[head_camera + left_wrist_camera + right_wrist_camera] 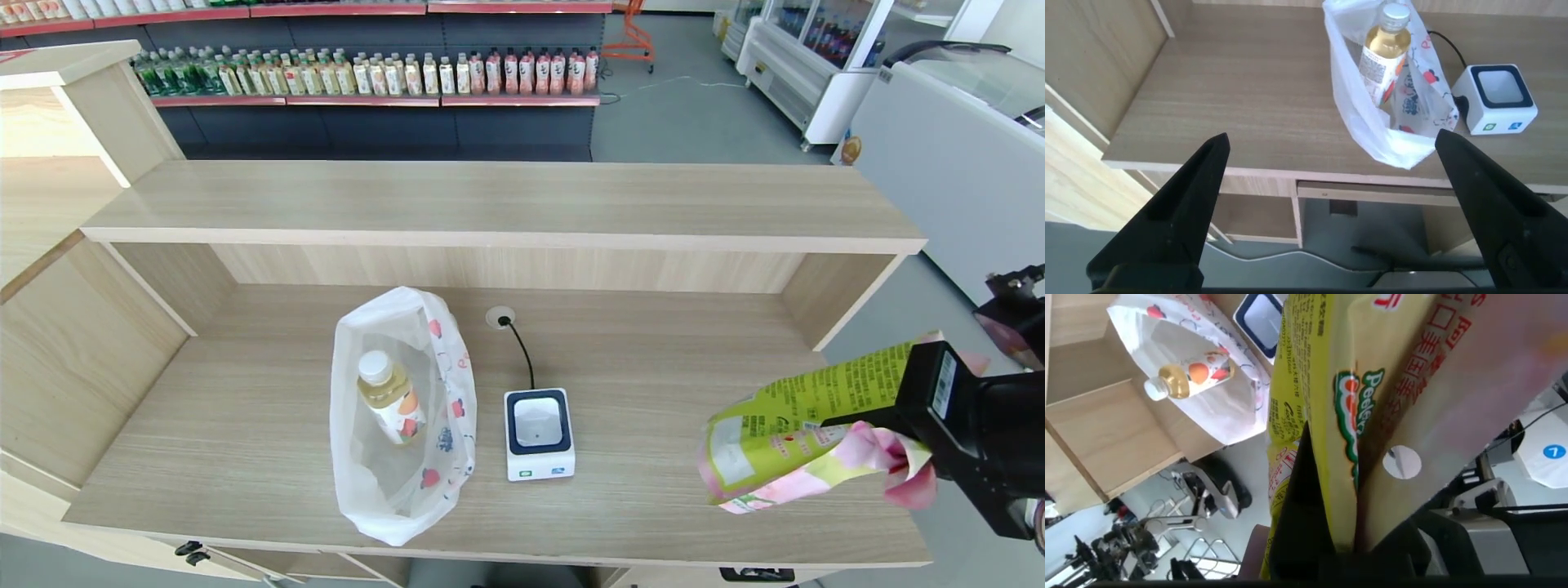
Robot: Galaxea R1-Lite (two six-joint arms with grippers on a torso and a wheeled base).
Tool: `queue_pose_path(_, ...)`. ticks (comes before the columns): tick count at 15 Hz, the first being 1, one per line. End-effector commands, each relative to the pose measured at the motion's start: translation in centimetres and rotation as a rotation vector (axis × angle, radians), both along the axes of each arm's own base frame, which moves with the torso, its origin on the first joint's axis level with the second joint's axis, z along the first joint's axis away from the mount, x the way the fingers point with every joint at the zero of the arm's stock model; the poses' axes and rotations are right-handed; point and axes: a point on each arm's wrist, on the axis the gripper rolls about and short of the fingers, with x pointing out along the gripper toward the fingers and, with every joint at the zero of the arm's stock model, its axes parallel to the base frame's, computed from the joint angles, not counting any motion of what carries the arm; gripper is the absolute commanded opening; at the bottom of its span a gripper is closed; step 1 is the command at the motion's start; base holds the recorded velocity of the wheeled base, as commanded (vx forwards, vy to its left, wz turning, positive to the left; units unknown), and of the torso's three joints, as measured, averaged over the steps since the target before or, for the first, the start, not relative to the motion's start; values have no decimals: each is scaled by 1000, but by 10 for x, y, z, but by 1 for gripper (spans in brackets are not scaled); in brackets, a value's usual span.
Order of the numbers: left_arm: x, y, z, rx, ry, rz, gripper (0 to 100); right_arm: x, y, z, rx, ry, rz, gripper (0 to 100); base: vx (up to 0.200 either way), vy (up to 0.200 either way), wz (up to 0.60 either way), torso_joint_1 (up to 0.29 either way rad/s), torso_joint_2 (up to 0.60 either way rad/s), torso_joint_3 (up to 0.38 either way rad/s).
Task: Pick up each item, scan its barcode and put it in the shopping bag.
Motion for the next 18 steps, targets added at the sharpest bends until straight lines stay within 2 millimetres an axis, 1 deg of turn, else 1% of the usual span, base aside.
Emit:
queue_pose_path(1, 0, 0, 0, 0, 0, 1, 100, 2, 5, -3, -8, 15, 13, 0, 0, 200, 0, -2, 2, 2)
queue_pose_path(4, 0, 0, 0, 0, 0, 1, 100, 13, 13, -10, -24, 54, 10, 0, 0, 200, 0, -1, 4, 5)
queue_pose_path(5, 0, 0, 0, 0, 0, 1, 100, 21, 19, -10, -21, 69, -2, 0, 0, 200, 0, 2, 2, 2)
queue_pose_path(7, 0, 0, 0, 1, 0, 1, 100, 41, 34, -21, -55, 115, -8, 0, 0, 200, 0, 2, 2, 5)
queue_pose_path(10, 0, 0, 0, 1, 0, 1, 100, 74, 56, -28, -77, 148, -50, 0, 0, 0, 0, 0, 0, 0)
queue_pose_path(12, 0, 0, 0, 1, 0, 1, 100, 89, 65, -40, -115, 176, -83, 0, 0, 0, 0, 0, 0, 0)
queue_pose_path(16, 0, 0, 0, 3, 0, 1, 100, 106, 74, -65, -135, 251, -119, 0, 0, 0, 0, 0, 0, 0)
queue_pose_path(18, 0, 0, 0, 3, 0, 1, 100, 105, 75, -65, -97, 275, -99, 0, 0, 0, 0, 0, 0, 0)
